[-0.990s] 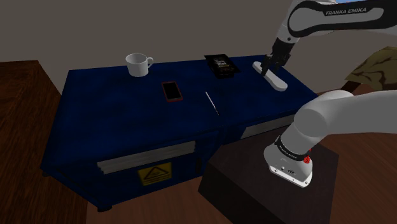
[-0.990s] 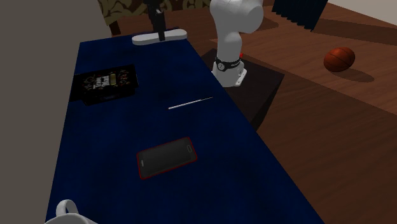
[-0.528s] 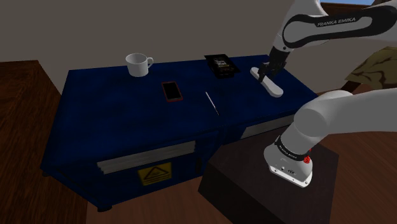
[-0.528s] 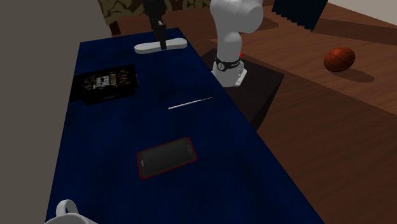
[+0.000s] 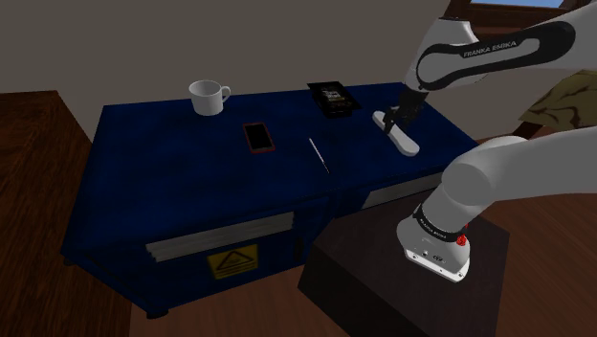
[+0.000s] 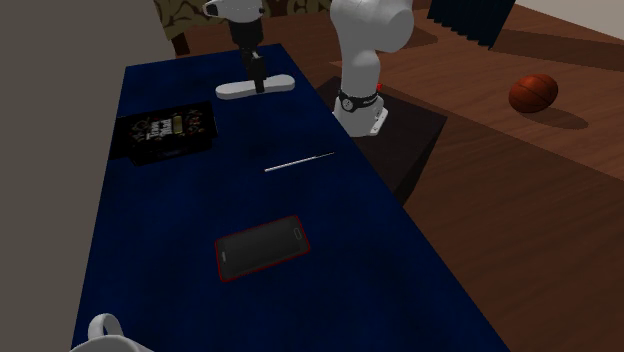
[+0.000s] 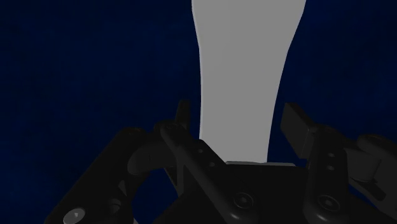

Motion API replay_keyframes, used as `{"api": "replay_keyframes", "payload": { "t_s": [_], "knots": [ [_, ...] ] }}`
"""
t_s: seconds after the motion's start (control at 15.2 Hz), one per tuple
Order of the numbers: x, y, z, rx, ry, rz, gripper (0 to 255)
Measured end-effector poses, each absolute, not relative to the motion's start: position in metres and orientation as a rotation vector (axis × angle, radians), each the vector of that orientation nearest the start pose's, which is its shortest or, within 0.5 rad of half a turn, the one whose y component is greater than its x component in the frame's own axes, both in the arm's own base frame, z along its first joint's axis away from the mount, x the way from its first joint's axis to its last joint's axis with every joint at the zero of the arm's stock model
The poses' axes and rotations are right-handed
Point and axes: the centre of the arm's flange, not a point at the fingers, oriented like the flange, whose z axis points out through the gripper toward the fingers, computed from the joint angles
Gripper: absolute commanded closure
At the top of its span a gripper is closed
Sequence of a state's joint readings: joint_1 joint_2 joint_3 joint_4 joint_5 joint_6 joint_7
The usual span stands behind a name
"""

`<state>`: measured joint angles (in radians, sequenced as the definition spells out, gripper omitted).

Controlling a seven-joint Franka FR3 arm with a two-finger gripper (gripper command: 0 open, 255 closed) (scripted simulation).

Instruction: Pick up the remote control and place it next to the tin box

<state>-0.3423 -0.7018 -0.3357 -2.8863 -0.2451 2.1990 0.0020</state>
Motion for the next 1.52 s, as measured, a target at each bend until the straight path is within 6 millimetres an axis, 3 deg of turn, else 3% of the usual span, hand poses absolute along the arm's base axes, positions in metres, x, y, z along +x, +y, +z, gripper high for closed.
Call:
{"api": "replay_keyframes", "payload": {
  "t_s": [0.46, 0.53, 0.92, 1.19, 1.52],
  "knots": [
    [0.249, -0.188, 0.351, -3.045, 0.711, -0.012, 255],
    [0.249, -0.188, 0.351, -3.045, 0.711, -0.012, 0],
    [0.249, -0.188, 0.351, -3.045, 0.711, -0.012, 0],
    [0.248, -0.189, 0.392, -3.046, 0.712, -0.017, 0],
    [0.249, -0.189, 0.401, -3.045, 0.711, -0.013, 0]
  ]
}}
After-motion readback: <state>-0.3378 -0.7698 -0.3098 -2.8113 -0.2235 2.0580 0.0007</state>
